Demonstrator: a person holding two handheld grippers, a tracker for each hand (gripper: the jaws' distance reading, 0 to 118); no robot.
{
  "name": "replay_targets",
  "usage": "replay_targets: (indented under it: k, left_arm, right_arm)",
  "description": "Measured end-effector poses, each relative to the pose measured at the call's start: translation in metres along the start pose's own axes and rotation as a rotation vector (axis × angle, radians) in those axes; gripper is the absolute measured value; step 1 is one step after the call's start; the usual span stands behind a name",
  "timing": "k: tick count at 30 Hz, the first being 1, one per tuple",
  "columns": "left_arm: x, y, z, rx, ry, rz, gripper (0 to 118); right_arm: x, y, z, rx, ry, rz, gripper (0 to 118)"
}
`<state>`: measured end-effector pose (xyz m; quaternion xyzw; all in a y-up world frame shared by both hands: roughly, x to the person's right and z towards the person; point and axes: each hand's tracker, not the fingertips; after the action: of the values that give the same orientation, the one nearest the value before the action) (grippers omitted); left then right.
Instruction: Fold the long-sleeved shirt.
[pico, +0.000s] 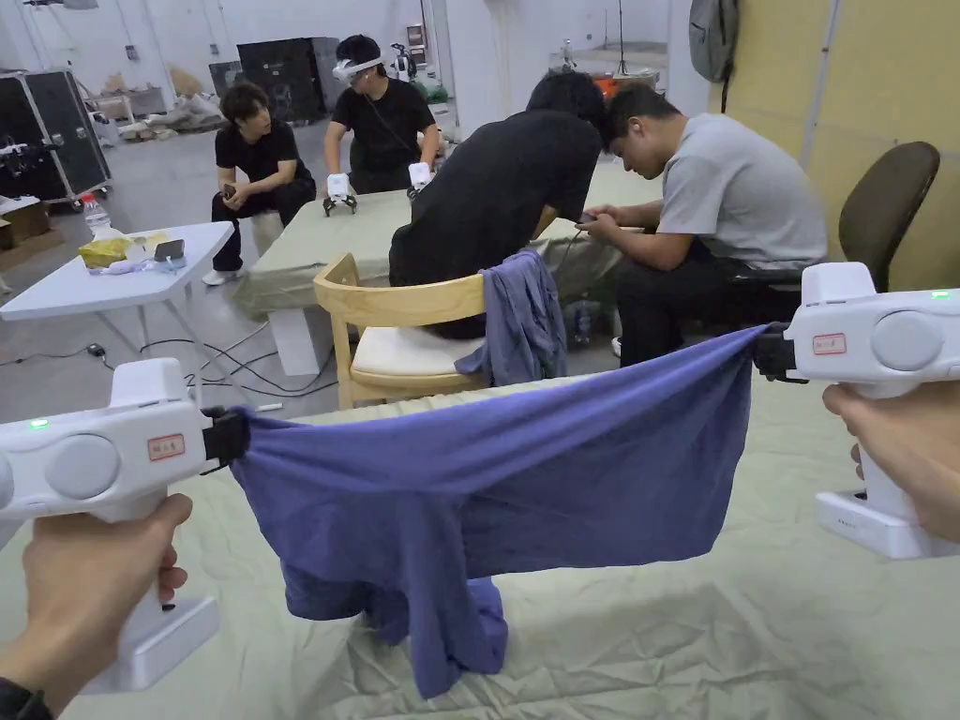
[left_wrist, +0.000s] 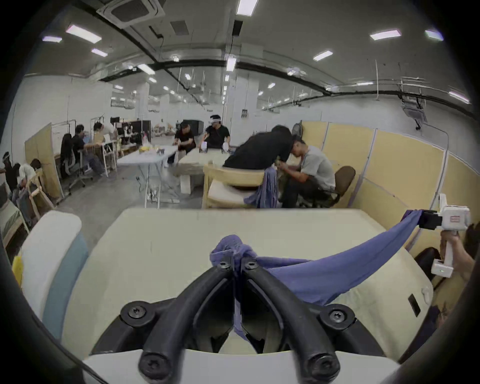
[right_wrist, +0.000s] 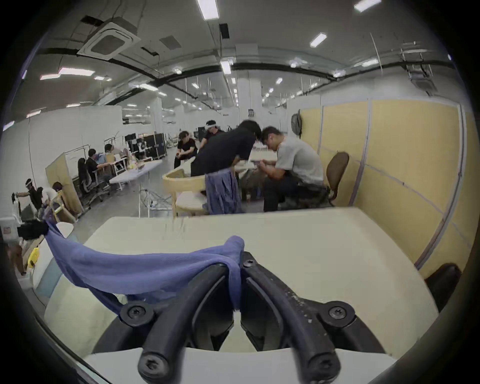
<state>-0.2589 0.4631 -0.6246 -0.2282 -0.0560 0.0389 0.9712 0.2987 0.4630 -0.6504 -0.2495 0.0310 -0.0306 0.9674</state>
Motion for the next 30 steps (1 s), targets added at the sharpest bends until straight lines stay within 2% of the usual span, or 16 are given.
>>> replay_targets:
  k: [4,10,15,20,26,30]
  left_arm:
    - [-0.002,-0.069,0.007,-0.137,-0.014,0.061,2]
    - [-0.006,-0.166,0.054,-0.317,-0.039,0.052,2]
    - [-0.010,-0.237,0.114,-0.408,-0.050,0.063,2]
    - [-0.021,-0.283,0.159,-0.427,-0.059,0.114,2]
    - [-0.028,-0.319,0.199,-0.440,-0.055,0.112,2]
    - [-0.027,-0.341,0.204,-0.482,-0.048,0.120,2]
  right_arm:
    - [0.002,-0.068,0.013,-0.097,0.002,-0.032,5]
    - [0.005,-0.167,0.065,-0.217,0.026,-0.054,5]
    - [0.011,-0.242,0.110,-0.300,0.063,-0.027,5]
    - [0.008,-0.289,0.155,-0.343,0.084,-0.051,5]
    - [0.005,-0.326,0.198,-0.381,0.121,-0.027,5]
    - [0.001,-0.344,0.199,-0.433,0.125,-0.002,5]
